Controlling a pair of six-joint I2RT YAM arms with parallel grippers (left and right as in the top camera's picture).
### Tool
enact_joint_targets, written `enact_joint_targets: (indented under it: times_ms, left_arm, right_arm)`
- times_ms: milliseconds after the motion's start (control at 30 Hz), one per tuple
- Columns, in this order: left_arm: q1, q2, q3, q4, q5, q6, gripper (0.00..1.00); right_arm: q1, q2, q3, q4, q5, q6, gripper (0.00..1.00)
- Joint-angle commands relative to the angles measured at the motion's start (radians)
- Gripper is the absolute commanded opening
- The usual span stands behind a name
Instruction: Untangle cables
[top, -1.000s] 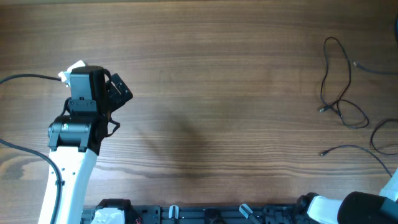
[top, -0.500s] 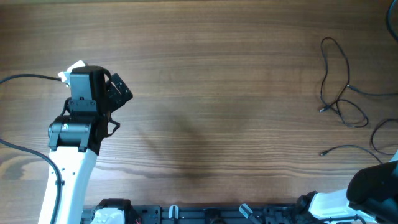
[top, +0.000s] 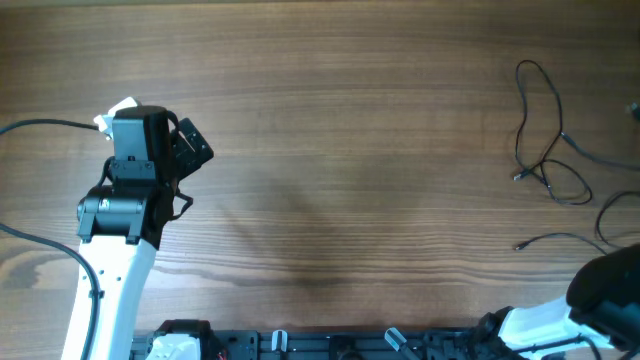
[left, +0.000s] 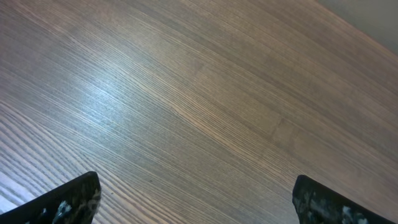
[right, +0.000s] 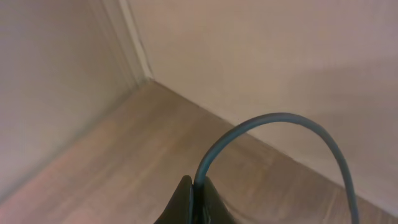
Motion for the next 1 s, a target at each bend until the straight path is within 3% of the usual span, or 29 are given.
enact_joint_targets:
  times_ms: [0,67,133,167,433,567,833,967]
  left_arm:
    - [0.005,-0.011,0.006,0.002,0.005,0.012,1.0]
    - [0.005,-0.011,0.006,0.002,0.005,0.012,1.0]
    - [0.005,-0.011,0.006,0.002,0.005,0.012,1.0]
    - [0.005,-0.011,0.006,0.002,0.005,0.012,1.0]
    - [0.005,-0.011,0.006,0.002,0.005,0.012,1.0]
    - [0.005,-0.011,0.006,0.002,0.005,0.012,1.0]
    - [0.005,-0.011,0.006,0.002,0.005,0.012,1.0]
    - [0.005,-0.011,0.006,0.002,0.005,0.012,1.0]
  right_arm:
    - [0.001,0.088,0.003,-0.048,0.002,0.017,0.13]
    - [0.001,0.115,0.003,-0.079,-0.029,0.024,0.39]
    - [0.001,0.139,0.003,-0.114,-0.078,0.032,0.88]
    - [0.001,0.142,0.003,-0.126,-0.096,0.032,1.0]
    - [0.001,0.137,0.004,-0.273,-0.276,0.03,1.0]
    - [0.011,0.125,0.004,-0.35,-0.46,-0.048,1.0]
    - [0.143,0.063,0.004,-0.482,-0.455,-0.126,1.0]
    - [0.263,-0.004,0.004,-0.542,-0.351,-0.123,1.0]
